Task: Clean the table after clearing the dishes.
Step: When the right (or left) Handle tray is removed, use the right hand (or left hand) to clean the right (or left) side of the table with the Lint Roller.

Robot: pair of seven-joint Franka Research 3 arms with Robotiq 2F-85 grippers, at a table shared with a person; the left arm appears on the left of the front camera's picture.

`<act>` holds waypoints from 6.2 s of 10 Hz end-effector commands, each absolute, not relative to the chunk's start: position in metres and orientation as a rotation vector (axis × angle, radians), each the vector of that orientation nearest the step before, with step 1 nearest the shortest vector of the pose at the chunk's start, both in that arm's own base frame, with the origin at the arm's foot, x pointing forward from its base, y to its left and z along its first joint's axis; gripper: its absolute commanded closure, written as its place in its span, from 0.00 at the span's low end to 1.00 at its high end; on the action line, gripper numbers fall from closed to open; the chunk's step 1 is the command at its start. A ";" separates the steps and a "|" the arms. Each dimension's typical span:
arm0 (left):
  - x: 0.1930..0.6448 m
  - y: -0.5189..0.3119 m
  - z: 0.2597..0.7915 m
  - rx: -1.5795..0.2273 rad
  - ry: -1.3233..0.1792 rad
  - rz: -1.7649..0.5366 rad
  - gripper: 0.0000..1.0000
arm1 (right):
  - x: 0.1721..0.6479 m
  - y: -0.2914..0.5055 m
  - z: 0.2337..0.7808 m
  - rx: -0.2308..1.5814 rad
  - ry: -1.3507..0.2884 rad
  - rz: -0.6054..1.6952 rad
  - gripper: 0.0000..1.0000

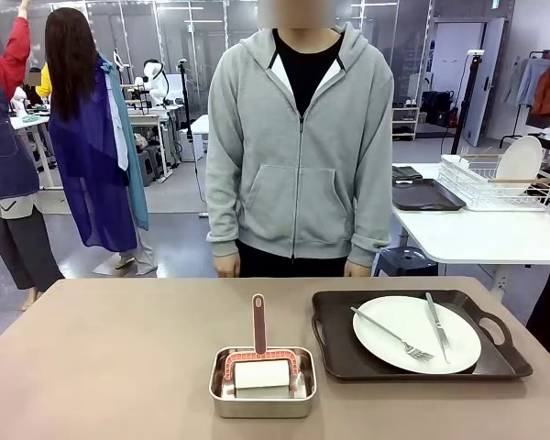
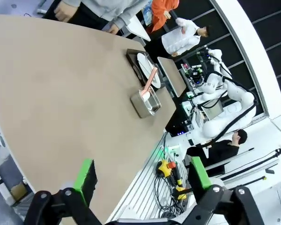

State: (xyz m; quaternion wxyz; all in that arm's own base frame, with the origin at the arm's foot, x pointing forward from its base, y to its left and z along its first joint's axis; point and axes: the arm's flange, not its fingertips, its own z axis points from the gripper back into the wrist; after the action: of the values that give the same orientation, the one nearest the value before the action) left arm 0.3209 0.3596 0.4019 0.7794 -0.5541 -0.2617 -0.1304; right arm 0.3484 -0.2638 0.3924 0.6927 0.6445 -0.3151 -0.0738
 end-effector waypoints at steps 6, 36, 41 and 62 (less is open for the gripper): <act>0.312 0.354 0.402 -1.208 -0.570 -0.273 0.00 | 0.346 -0.261 0.395 1.445 -0.712 -0.163 0.00; 0.312 0.354 0.402 -1.208 -0.570 -0.273 0.00 | 0.598 0.167 0.603 0.522 -0.120 0.898 0.00; 0.312 0.354 0.402 -1.208 -0.570 -0.273 0.00 | 0.561 0.272 0.533 0.374 -0.147 1.321 0.00; 0.312 0.354 0.402 -1.208 -0.570 -0.273 0.00 | 0.588 0.435 0.423 0.469 0.367 1.608 0.00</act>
State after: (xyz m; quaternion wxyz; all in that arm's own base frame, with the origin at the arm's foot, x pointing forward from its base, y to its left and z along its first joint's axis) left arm 0.3184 0.3584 0.4006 0.7761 -0.5582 -0.2631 -0.1294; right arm 0.5675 0.4149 0.4104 0.6509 0.2144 0.1465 0.7134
